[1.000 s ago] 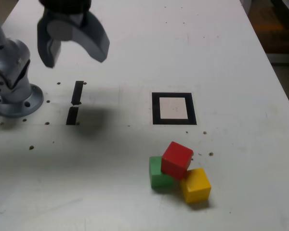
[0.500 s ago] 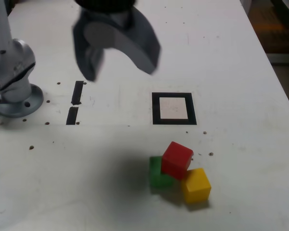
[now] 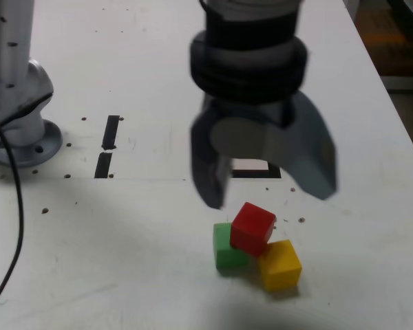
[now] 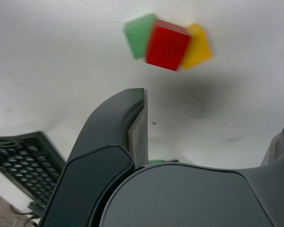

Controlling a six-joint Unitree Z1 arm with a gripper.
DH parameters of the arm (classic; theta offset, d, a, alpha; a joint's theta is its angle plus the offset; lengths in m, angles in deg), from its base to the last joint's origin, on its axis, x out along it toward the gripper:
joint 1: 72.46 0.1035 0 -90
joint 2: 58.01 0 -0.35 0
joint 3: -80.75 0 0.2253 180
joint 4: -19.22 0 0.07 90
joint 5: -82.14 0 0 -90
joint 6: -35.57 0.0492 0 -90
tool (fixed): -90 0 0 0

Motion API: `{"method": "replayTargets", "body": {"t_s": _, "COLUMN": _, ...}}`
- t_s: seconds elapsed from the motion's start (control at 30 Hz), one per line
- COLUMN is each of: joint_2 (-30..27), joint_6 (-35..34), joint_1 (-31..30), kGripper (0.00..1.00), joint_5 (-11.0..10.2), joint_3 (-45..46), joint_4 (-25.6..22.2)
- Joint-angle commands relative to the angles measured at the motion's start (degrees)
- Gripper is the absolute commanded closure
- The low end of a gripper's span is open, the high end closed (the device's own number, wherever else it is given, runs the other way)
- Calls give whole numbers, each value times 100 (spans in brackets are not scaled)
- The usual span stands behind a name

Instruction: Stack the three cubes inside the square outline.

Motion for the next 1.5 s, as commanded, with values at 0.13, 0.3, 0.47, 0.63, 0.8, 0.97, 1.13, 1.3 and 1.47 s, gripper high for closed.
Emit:
{"method": "replayTargets", "body": {"t_s": 0.13, "joint_2": 82, "joint_6": 199, "joint_1": 5, "kGripper": 6, "joint_5": -62, "joint_3": 909, "joint_4": 52}}
{"method": "replayTargets", "body": {"t_s": 0.3, "joint_2": 241, "joint_6": 314, "joint_1": 5, "kGripper": 6, "joint_5": -53, "joint_3": 1174, "joint_4": 172}}
{"method": "replayTargets", "body": {"t_s": 0.47, "joint_2": 441, "joint_6": 380, "joint_1": 5, "kGripper": 6, "joint_5": -33, "joint_3": 1110, "joint_4": 344}}
{"method": "replayTargets", "body": {"t_s": 0.63, "joint_2": 622, "joint_6": 447, "joint_1": 5, "kGripper": 7, "joint_5": -37, "joint_3": 1104, "joint_4": 405}}
{"method": "replayTargets", "body": {"t_s": 0.8, "joint_2": 754, "joint_6": 481, "joint_1": 5, "kGripper": 9, "joint_5": -88, "joint_3": 1259, "joint_4": 568}}
{"method": "replayTargets", "body": {"t_s": 0.97, "joint_2": 719, "joint_6": 483, "joint_1": 5, "kGripper": 13, "joint_5": -226, "joint_3": 1388, "joint_4": 687}}
{"method": "replayTargets", "body": {"t_s": 1.13, "joint_2": 743, "joint_6": 518, "joint_1": 5, "kGripper": 16, "joint_5": -319, "joint_3": 1482, "joint_4": 950}}
{"method": "replayTargets", "body": {"t_s": 1.3, "joint_2": 809, "joint_6": 552, "joint_1": 5, "kGripper": 18, "joint_5": -377, "joint_3": 1616, "joint_4": 1131}}
{"method": "replayTargets", "body": {"t_s": 1.47, "joint_2": 829, "joint_6": 593, "joint_1": 5, "kGripper": 33, "joint_5": -483, "joint_3": 1688, "joint_4": 1142}}
